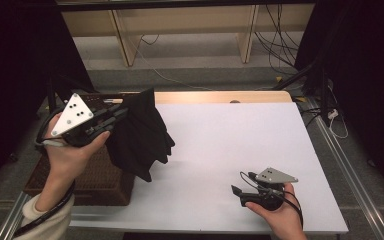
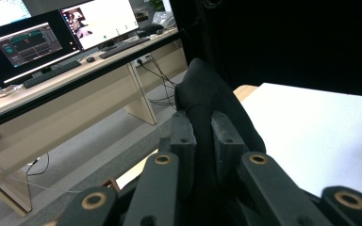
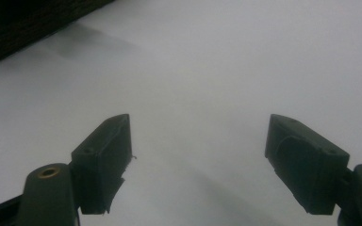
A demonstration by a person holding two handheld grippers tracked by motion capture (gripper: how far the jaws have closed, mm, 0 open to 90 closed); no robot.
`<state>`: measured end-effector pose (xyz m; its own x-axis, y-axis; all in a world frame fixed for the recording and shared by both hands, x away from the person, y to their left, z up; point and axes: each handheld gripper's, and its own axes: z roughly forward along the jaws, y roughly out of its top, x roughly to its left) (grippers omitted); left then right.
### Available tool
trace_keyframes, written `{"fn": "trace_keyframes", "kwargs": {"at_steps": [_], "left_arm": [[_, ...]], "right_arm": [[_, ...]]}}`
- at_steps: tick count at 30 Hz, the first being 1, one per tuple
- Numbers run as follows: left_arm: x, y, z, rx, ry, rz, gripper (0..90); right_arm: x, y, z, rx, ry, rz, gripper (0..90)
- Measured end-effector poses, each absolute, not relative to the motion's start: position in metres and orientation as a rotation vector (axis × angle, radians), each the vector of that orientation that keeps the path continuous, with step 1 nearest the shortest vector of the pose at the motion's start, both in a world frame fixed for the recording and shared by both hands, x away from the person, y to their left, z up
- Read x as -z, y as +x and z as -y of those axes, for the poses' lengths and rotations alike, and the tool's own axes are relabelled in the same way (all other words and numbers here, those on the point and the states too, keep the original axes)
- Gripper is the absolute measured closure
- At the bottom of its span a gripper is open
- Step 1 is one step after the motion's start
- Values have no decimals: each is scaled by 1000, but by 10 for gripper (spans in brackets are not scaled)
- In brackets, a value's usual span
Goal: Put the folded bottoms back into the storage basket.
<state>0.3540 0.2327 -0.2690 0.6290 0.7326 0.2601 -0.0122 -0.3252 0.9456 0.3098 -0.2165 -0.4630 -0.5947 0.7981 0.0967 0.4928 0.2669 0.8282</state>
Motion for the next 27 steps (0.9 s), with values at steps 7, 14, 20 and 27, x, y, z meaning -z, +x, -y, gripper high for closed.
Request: {"fn": "trace_keyframes", "kwargs": {"at_steps": [7, 14, 20, 27], "left_arm": [[267, 353, -243, -860, 1738, -604, 812], [265, 351, -253, -874, 1721, -614, 812], [263, 349, -263, -875, 1705, -627, 812], [260, 345, -274, -892, 1699, -634, 813]], "right_arm": [[463, 311, 217, -1246, 1180, -2201, 242], [463, 311, 217, -1247, 1183, -2196, 242], [463, 311, 217, -1246, 1188, -2190, 243], [463, 312, 217, -1241, 1192, -2195, 244]]}}
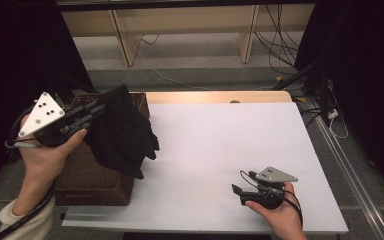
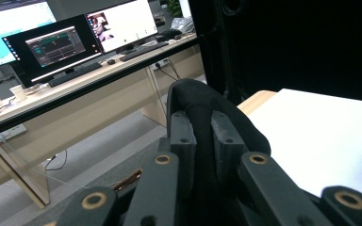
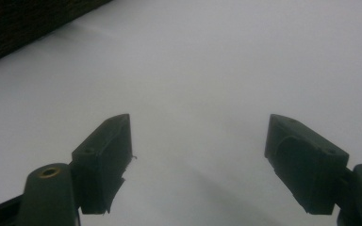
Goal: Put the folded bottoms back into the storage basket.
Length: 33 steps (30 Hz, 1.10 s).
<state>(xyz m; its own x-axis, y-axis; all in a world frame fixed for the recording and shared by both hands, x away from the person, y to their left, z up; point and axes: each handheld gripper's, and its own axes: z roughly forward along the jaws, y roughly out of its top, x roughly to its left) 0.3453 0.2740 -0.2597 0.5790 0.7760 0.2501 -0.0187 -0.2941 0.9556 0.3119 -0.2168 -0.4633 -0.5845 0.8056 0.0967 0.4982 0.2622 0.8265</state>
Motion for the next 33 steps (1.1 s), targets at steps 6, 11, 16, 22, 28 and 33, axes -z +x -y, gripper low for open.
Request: {"fn": "trace_keyframes", "kwargs": {"at_steps": [6, 11, 16, 22, 28, 33], "left_arm": [[255, 342, -284, -912, 1687, -639, 813], [252, 340, -292, -923, 1677, -642, 813], [248, 338, -300, -940, 1666, -645, 813], [243, 337, -308, -962, 1658, -644, 812], [238, 334, -318, -987, 1661, -647, 812], [235, 332, -325, -1000, 1670, -650, 812]], "right_arm": [[464, 313, 217, -1238, 1191, -2194, 246], [464, 313, 217, -1236, 1194, -2192, 246], [464, 313, 217, -1235, 1195, -2192, 246], [464, 313, 218, -1235, 1197, -2187, 246], [464, 314, 218, -1234, 1197, -2186, 246], [464, 314, 218, -1232, 1196, -2184, 246]]}}
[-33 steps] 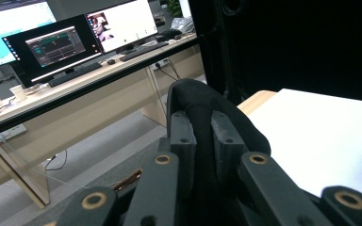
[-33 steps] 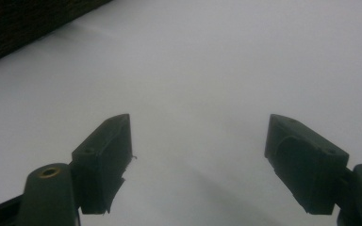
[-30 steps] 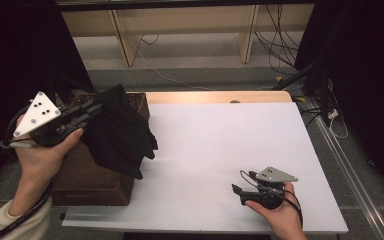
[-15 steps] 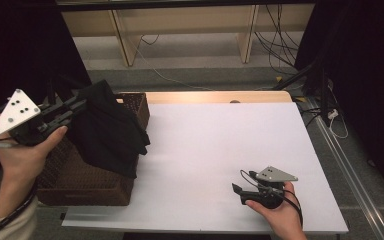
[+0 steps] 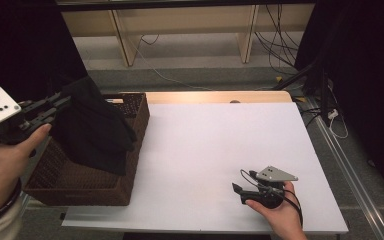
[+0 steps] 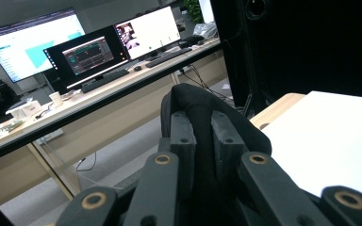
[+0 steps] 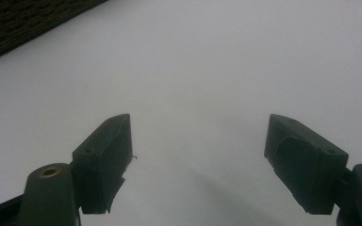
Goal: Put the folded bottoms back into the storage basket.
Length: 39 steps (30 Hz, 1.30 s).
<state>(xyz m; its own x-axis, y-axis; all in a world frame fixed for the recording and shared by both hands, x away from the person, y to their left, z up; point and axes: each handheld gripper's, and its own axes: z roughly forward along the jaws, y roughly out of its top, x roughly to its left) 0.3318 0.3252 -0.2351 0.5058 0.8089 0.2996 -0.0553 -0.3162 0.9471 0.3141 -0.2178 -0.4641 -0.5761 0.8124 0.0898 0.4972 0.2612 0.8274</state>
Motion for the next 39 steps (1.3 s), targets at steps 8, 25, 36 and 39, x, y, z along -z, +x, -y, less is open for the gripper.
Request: {"fn": "trace_keyframes", "kwargs": {"at_steps": [8, 25, 36, 39], "left_arm": [[234, 333, -334, -998, 1707, -645, 812], [254, 335, -338, -948, 1822, -639, 810], [272, 345, -328, -877, 1899, -613, 809], [277, 351, -324, -859, 1933, -606, 809]], "right_arm": [[464, 315, 218, -1236, 1201, -2181, 246], [465, 315, 217, -1229, 1201, -2185, 246], [465, 315, 217, -1227, 1202, -2186, 246], [465, 315, 217, -1228, 1203, -2185, 246]]}}
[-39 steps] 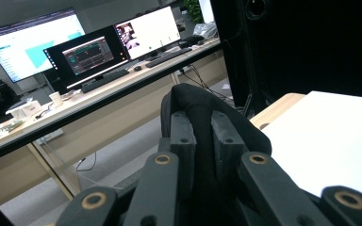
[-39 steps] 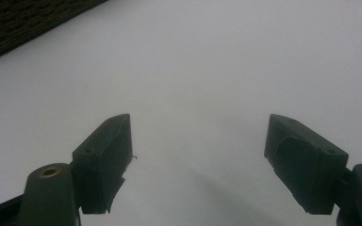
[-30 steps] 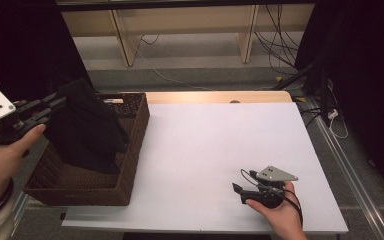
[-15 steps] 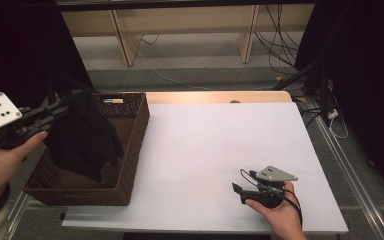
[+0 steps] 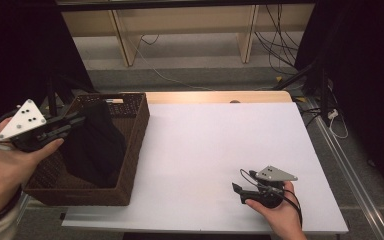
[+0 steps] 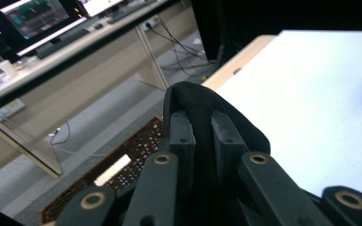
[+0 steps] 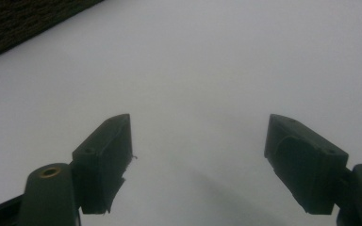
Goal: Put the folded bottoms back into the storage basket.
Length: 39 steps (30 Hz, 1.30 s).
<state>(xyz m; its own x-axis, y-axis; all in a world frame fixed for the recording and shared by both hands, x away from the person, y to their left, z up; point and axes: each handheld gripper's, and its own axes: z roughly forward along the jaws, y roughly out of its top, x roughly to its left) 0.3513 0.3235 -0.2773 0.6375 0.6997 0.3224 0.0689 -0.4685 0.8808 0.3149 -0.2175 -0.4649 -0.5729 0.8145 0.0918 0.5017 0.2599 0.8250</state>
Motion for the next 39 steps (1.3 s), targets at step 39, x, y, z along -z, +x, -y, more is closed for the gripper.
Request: {"fn": "trace_keyframes", "kwargs": {"at_steps": [39], "left_arm": [[341, 482, -313, -803, 2187, -753, 807]], "right_arm": [[466, 316, 218, -1227, 1208, -2188, 246]]}}
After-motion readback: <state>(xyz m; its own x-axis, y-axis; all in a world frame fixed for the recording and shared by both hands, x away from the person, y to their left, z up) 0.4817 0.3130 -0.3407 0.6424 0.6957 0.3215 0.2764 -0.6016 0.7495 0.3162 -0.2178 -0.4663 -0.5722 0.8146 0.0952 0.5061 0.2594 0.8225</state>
